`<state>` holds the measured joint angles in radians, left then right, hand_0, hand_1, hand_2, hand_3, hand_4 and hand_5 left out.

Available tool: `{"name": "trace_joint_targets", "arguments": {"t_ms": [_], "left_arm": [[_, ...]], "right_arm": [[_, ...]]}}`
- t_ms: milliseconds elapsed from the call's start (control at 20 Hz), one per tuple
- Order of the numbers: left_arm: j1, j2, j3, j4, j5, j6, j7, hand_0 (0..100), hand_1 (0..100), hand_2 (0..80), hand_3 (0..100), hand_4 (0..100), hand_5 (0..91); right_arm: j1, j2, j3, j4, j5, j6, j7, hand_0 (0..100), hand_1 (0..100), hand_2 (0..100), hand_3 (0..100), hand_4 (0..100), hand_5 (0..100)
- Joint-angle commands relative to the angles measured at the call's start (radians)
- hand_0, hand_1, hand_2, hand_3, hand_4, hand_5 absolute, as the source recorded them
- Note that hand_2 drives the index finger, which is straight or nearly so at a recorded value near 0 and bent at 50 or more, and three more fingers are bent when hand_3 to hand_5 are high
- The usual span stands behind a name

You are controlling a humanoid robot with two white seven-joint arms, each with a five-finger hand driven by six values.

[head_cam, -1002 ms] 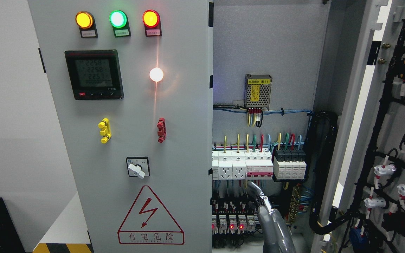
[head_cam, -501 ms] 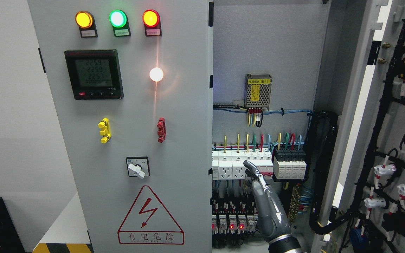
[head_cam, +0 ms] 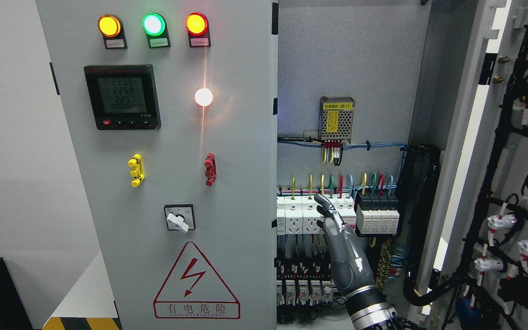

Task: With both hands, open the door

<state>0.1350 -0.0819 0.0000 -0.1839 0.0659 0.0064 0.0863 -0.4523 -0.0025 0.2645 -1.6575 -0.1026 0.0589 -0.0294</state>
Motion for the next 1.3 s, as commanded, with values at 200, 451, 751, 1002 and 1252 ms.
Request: {"name": "trace_joint_targets", "arguments": {"t_ms": [200, 451, 751, 1002, 1252], "left_arm": [[0.000, -0.001, 0.009, 0.000, 0.000, 0.000, 0.000, 0, 0, 0.0, 0, 0, 0.0], [0.000, -0.001, 0.009, 0.000, 0.000, 0.000, 0.000, 0, 0, 0.0, 0, 0, 0.0], [0.000, -0.001, 0.009, 0.000, 0.000, 0.000, 0.000, 0, 0, 0.0, 0, 0, 0.0], [0.000, -0.001, 0.009, 0.000, 0.000, 0.000, 0.000, 0, 0, 0.0, 0, 0, 0.0], [0.000, -0.001, 0.009, 0.000, 0.000, 0.000, 0.000, 0, 0, 0.0, 0, 0, 0.0]], "right_arm": [[-0.035, -0.008, 0.009, 0.041, -0.081, 0.019, 0.005, 19, 0, 0, 0, 0, 0], [-0.040, -0.008, 0.019, 0.041, -0.081, 0.019, 0.006, 19, 0, 0, 0, 0, 0], [-0.063, -0.004, 0.033, 0.042, -0.083, 0.019, 0.006, 19, 0, 0, 0, 0, 0], [-0.065, -0.002, 0.070, 0.048, -0.083, 0.019, 0.006, 19, 0, 0, 0, 0, 0], [-0.086, -0.002, 0.073, 0.047, -0.085, 0.018, 0.005, 19, 0, 0, 0, 0, 0]]}}
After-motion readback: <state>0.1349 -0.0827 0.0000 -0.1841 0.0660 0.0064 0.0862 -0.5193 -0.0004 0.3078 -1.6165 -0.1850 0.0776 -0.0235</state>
